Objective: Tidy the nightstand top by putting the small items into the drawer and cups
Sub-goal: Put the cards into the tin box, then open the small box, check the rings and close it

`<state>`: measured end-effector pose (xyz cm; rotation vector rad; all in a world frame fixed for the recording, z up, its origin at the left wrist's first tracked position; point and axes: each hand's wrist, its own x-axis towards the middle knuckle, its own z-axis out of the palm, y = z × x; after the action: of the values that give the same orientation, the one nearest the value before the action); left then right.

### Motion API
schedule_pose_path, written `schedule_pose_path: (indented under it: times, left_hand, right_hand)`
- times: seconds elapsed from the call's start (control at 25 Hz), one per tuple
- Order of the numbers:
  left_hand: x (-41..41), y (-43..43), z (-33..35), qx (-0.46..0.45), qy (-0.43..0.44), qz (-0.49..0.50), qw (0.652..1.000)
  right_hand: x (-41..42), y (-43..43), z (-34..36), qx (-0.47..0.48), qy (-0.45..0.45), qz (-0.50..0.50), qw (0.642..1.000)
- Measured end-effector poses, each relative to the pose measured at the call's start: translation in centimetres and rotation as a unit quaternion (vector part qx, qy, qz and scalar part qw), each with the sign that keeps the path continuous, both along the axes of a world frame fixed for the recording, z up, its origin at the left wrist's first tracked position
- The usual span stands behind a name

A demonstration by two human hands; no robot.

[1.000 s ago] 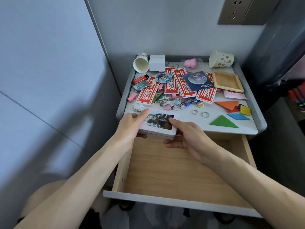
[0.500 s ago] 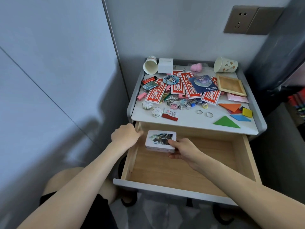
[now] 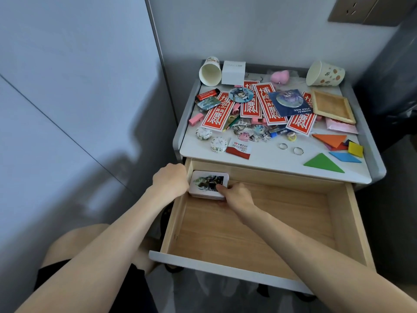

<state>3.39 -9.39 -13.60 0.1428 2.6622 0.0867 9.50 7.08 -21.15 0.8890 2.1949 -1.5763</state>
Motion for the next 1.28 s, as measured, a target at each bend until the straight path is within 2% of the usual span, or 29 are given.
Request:
schedule_pose_path:
  times: [0.12, 0.24, 0.56, 0.72, 0.8, 0.96, 1.12, 1.28]
  left_hand:
    - [0.0, 0.0, 0.1, -0.007, 0.002, -0.005, 1.000]
    - [0.1, 0.1, 0.1, -0.014, 0.005, -0.010, 1.000]
    - [0.4, -0.1, 1.5, -0.006, -0.005, -0.002, 1.000]
    - [-0.2, -0.2, 4.3, 0.100, 0.073, 0.028, 0.992]
    - [-0.8, 0.9, 6.1, 0.219, 0.091, 0.061, 0.970]
    - [-3.4, 4.1, 8.3, 0.424, 0.094, 0.144, 0.889]
    - [-5.6, 5.5, 8.8, 0.513, 0.019, 0.230, 0.827]
    - [-7.1, 5.7, 8.5, 0.560, -0.034, 0.243, 0.791]
  right_hand:
    - [-0.5, 0.0, -0.2, 0.107, 0.013, 0.053, 0.993]
    - [-0.7, 0.1, -0.5, 0.167, 0.021, 0.073, 0.983]
    - [0.2, 0.7, 0.6, 0.150, 0.006, 0.109, 0.983]
    - [2.0, 2.9, 5.1, 0.192, 0.018, 0.174, 0.966]
    - [2.2, 4.1, 8.4, 0.186, 0.063, 0.196, 0.961]
    - [-2.4, 7.1, 14.0, 0.200, 0.168, 0.202, 0.944]
    - [-11.9, 9.9, 15.3, 0.288, 0.236, 0.189, 0.909]
    - [-23.5, 11.6, 14.6, 0.376, 0.213, 0.215, 0.876]
